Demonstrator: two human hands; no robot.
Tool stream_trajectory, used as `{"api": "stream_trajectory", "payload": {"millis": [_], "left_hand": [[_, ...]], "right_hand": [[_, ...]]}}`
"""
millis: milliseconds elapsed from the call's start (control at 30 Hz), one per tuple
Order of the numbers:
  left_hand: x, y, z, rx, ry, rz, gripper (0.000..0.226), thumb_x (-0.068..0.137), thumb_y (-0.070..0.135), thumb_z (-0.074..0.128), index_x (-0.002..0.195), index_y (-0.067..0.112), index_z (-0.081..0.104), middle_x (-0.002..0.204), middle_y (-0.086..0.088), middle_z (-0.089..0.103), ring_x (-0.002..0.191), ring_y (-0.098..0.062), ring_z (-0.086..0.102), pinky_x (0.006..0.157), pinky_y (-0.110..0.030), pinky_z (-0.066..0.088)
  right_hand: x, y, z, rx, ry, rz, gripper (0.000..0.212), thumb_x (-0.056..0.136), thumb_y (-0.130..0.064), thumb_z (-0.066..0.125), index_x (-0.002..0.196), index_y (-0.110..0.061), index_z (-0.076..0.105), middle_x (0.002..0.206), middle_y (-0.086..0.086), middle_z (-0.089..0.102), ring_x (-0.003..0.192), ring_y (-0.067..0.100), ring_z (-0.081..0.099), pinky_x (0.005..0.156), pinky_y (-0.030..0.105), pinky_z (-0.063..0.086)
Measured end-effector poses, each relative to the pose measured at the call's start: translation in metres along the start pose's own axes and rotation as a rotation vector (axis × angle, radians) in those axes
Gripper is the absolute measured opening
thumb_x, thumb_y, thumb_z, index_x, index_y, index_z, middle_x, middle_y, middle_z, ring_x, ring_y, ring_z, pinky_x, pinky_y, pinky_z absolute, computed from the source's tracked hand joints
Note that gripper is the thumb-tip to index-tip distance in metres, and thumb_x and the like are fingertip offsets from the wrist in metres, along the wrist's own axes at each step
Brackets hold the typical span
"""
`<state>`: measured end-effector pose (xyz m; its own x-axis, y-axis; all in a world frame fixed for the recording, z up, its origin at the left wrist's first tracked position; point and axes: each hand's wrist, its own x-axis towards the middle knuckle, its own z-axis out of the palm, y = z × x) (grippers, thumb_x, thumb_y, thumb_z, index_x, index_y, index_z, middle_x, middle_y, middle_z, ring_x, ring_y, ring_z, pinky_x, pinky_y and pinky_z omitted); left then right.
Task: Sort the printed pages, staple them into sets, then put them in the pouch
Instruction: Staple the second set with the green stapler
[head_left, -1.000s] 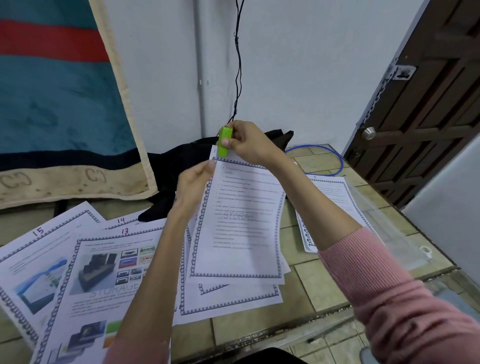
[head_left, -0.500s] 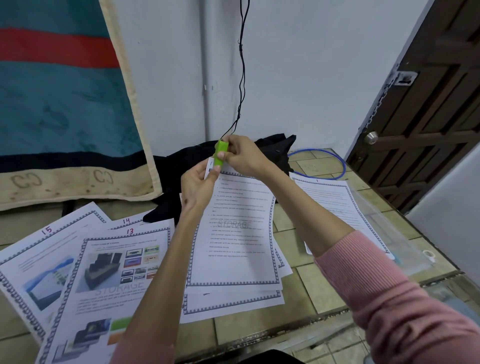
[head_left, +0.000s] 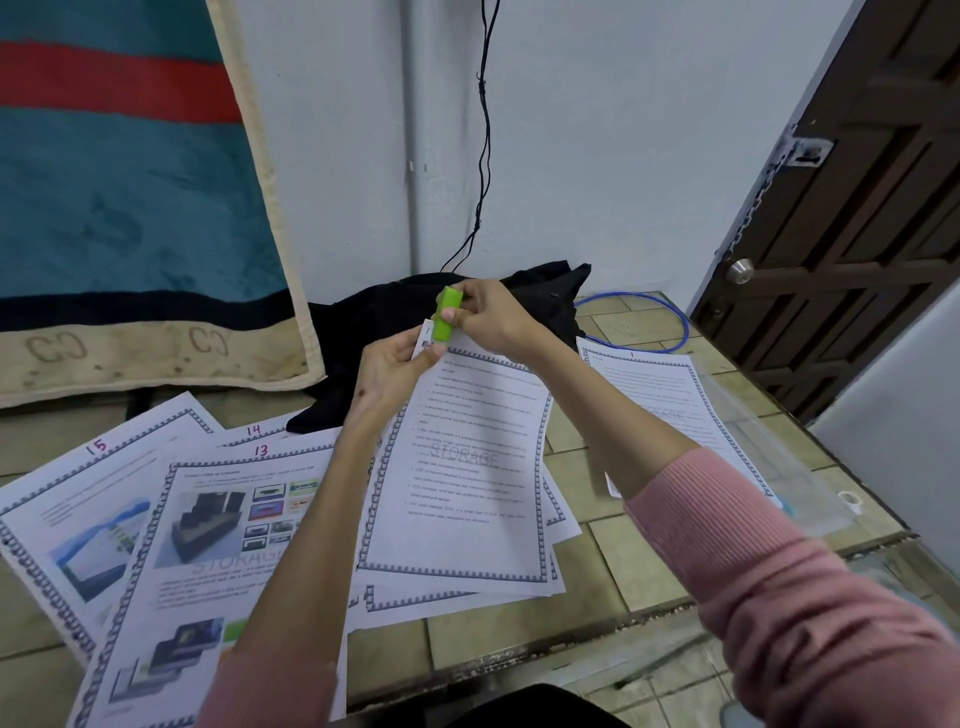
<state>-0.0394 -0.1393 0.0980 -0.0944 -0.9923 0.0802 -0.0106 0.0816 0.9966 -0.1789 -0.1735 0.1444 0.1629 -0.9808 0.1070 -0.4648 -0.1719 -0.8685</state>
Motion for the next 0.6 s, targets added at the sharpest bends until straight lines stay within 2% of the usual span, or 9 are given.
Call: {"api": "stream_trajectory", "payload": {"millis": [67, 133, 200, 400, 600], "left_hand": [[-0.001, -0.004, -0.005, 0.077, -0.083, -0.041, 0.02, 0.09, 0.011, 0.06, 0.108, 0.009, 0.066, 0.075, 0.012, 0.072, 0.067, 0.003, 0.068, 0.062, -0.013, 0.054], [-0.002, -0.007, -0.006, 0.148, -0.101, -0.075, 0.01, 0.091, 0.015, 0.059, 0.091, 0.012, 0.069, 0.064, 0.015, 0.07, 0.061, 0.003, 0.067, 0.057, -0.013, 0.051], [-0.004, -0.008, -0.005, 0.169, -0.08, -0.08, 0.015, 0.091, 0.018, 0.058, 0.079, 0.017, 0.067, 0.06, 0.014, 0.069, 0.058, 0.003, 0.066, 0.054, -0.013, 0.05], [-0.006, -0.007, 0.001, 0.141, -0.104, -0.101, 0.015, 0.093, 0.022, 0.055, 0.086, 0.013, 0.066, 0.08, 0.0, 0.07, 0.068, -0.009, 0.067, 0.058, -0.016, 0.055], [-0.006, -0.012, -0.001, 0.15, -0.113, -0.138, 0.017, 0.094, 0.025, 0.055, 0.083, 0.021, 0.066, 0.086, -0.002, 0.071, 0.081, -0.019, 0.069, 0.077, -0.033, 0.055]], "right_hand": [[0.001, 0.001, 0.0, 0.003, 0.004, 0.02, 0.02, 0.091, -0.007, 0.057, 0.109, 0.001, 0.06, 0.093, 0.005, 0.063, 0.094, 0.015, 0.059, 0.097, 0.034, 0.046], [0.0, 0.002, -0.001, 0.014, -0.01, 0.02, 0.021, 0.091, -0.007, 0.057, 0.11, 0.001, 0.059, 0.09, 0.002, 0.063, 0.092, 0.015, 0.059, 0.096, 0.034, 0.047], [-0.001, 0.003, -0.002, 0.038, -0.032, 0.021, 0.022, 0.092, -0.008, 0.055, 0.112, 0.002, 0.057, 0.088, 0.0, 0.063, 0.09, 0.014, 0.06, 0.093, 0.032, 0.048], [-0.003, 0.009, -0.001, 0.091, -0.009, 0.012, 0.017, 0.093, -0.005, 0.053, 0.109, -0.002, 0.055, 0.101, 0.009, 0.062, 0.096, 0.017, 0.06, 0.094, 0.031, 0.048], [-0.005, 0.015, -0.005, 0.159, -0.066, 0.05, 0.027, 0.094, -0.008, 0.051, 0.12, 0.001, 0.053, 0.105, 0.008, 0.061, 0.102, 0.018, 0.059, 0.098, 0.032, 0.046]]}}
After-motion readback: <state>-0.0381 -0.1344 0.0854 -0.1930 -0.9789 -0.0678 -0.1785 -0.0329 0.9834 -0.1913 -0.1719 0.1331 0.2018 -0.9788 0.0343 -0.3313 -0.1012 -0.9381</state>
